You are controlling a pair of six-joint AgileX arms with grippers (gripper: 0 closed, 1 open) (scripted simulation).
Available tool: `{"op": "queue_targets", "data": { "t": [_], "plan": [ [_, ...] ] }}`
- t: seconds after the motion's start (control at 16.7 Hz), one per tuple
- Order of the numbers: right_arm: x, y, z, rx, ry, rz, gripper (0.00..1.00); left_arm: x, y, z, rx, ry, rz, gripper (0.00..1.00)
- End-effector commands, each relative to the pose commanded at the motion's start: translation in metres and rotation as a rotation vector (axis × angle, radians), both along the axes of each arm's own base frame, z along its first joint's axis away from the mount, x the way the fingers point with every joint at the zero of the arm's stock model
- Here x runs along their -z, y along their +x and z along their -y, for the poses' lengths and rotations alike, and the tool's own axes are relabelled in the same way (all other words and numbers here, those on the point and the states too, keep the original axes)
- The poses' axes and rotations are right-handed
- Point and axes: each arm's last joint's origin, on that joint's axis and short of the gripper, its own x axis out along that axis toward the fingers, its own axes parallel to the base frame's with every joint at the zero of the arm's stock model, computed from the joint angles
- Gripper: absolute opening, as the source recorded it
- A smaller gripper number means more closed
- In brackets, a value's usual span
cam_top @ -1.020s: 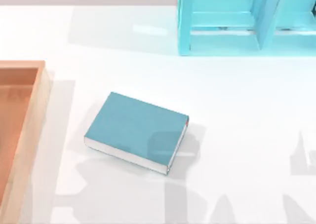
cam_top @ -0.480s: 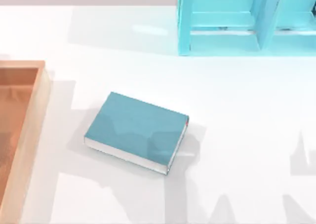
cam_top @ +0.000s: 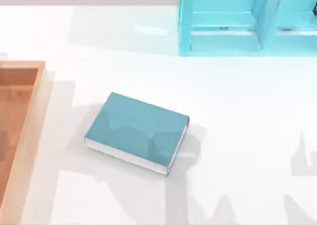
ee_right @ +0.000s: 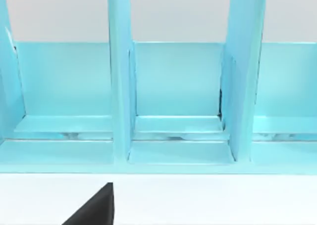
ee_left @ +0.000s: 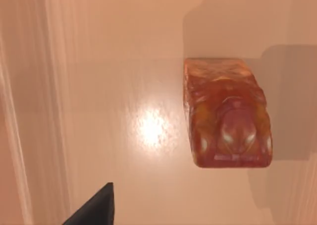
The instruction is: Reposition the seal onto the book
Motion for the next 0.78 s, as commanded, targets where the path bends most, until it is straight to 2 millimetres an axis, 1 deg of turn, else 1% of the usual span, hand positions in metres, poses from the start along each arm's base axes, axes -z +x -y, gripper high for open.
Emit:
{"op": "queue_targets", "data": {
  "t": [0.12, 0.24, 0.48, 0.6, 0.66, 0.78],
  "plan": [
    [0.0, 0.0, 0.0, 0.0, 0.0, 0.0, 1.0, 0.011, 0.001, -0.001, -0.004, -0.002, -0.007, 1.0],
    [0.0, 0.0, 0.0, 0.0, 0.0, 0.0, 1.0, 0.028, 0.003, -0.002, -0.003, -0.001, -0.001, 1.0],
    [0.0, 0.0, 0.0, 0.0, 0.0, 0.0, 1.0, 0.072, 0.004, -0.002, -0.003, 0.0, 0.002, 1.0],
    [0.0, 0.0, 0.0, 0.0, 0.0, 0.0, 1.0, 0.091, 0.002, -0.002, -0.003, 0.0, 0.0, 1.0],
    [0.0, 0.0, 0.0, 0.0, 0.0, 0.0, 1.0, 0.096, 0.001, -0.002, -0.003, -0.001, -0.001, 1.0],
    [0.0, 0.0, 0.0, 0.0, 0.0, 0.0, 1.0, 0.099, 0.0, -0.002, -0.003, -0.001, -0.002, 1.0]
  ]
}}
